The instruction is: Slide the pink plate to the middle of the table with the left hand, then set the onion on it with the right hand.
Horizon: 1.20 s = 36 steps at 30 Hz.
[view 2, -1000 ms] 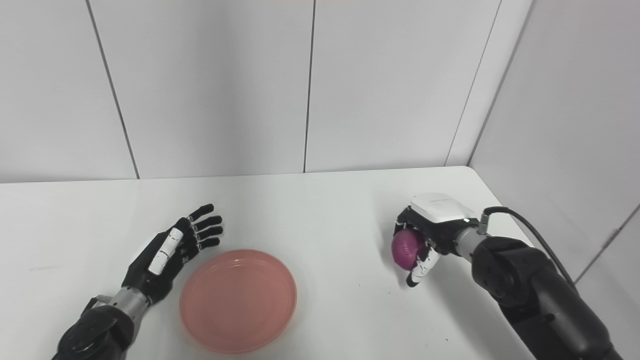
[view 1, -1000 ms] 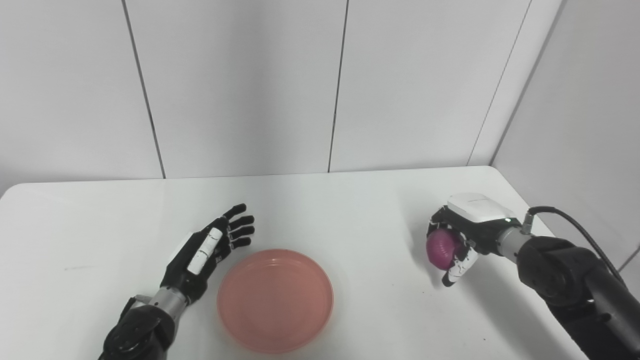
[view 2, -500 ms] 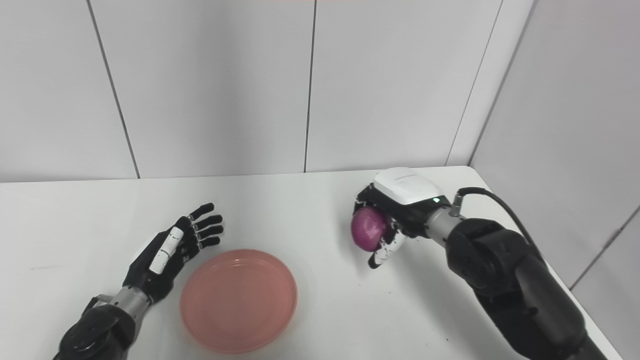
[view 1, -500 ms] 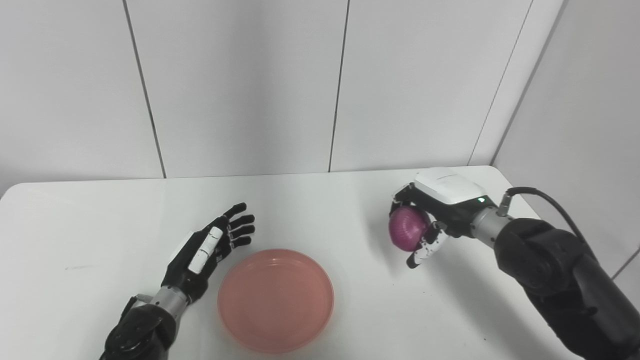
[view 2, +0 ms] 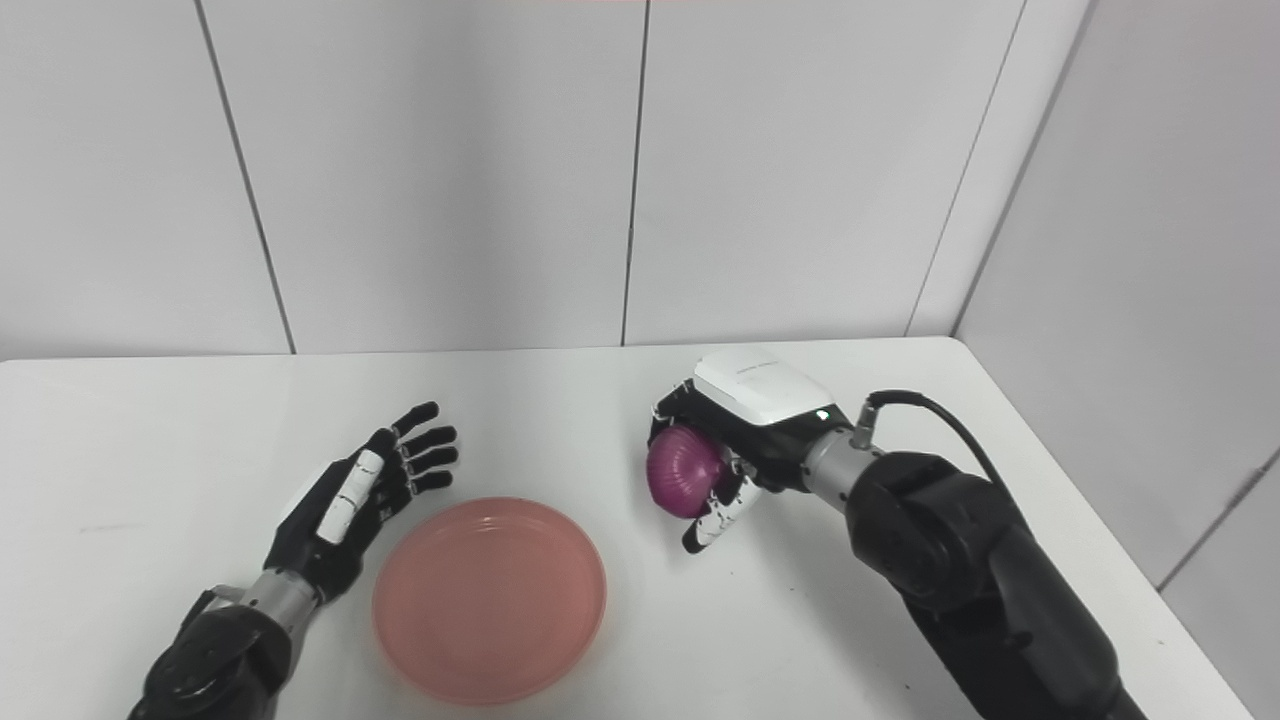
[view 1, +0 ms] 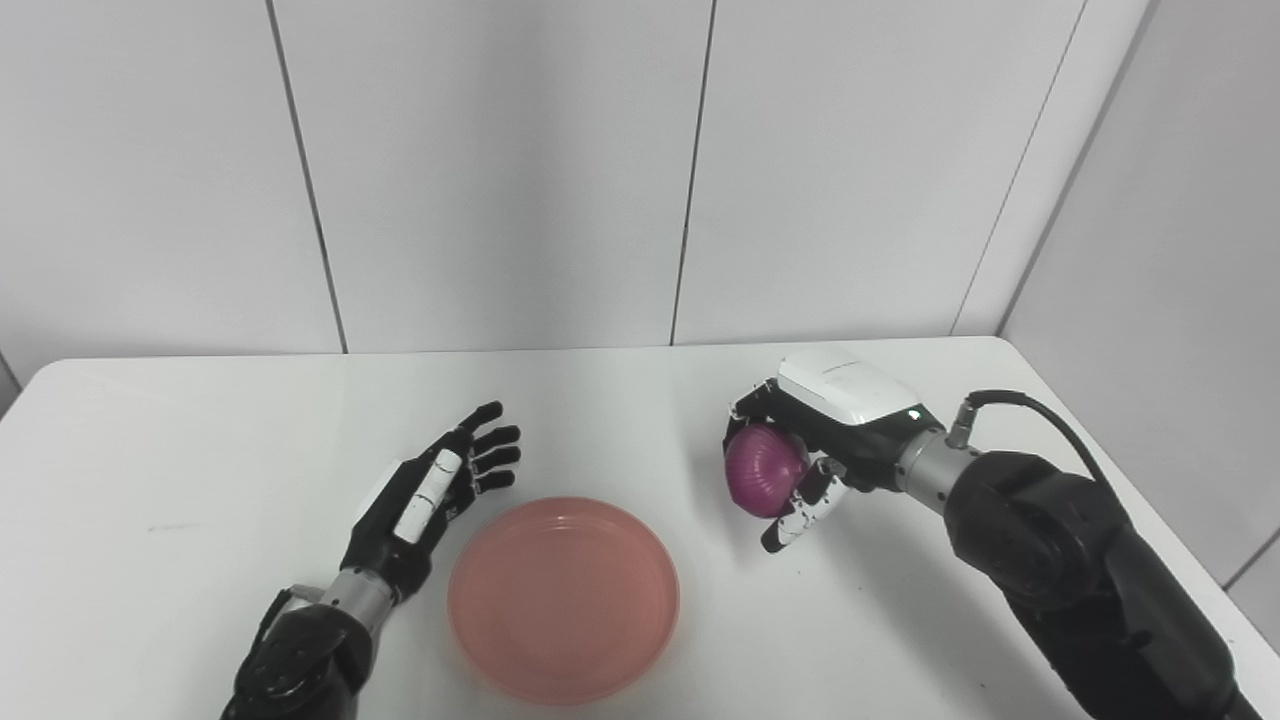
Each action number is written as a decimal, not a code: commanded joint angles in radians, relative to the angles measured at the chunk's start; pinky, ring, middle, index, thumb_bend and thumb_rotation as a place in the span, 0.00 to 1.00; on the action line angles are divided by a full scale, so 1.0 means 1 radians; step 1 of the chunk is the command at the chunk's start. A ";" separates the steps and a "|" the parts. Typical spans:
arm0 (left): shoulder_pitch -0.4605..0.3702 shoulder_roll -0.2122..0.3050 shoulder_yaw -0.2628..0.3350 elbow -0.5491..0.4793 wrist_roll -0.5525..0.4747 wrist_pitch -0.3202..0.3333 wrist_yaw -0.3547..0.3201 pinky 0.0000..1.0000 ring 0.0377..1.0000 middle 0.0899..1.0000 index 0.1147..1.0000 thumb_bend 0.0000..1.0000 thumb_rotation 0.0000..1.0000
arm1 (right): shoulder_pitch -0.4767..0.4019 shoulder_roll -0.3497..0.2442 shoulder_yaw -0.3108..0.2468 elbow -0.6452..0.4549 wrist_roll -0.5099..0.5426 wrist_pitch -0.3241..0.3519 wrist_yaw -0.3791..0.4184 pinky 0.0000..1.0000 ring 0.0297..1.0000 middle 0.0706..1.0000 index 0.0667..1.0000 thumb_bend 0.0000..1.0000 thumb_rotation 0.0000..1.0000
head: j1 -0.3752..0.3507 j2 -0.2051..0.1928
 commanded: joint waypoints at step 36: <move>0.084 -0.093 -0.025 0.105 0.054 0.042 0.042 0.88 0.85 0.84 0.85 0.76 0.84 | -0.065 0.288 0.122 0.183 0.003 -0.128 -0.086 0.27 0.32 0.36 0.48 0.52 0.00 | 0.124 0.021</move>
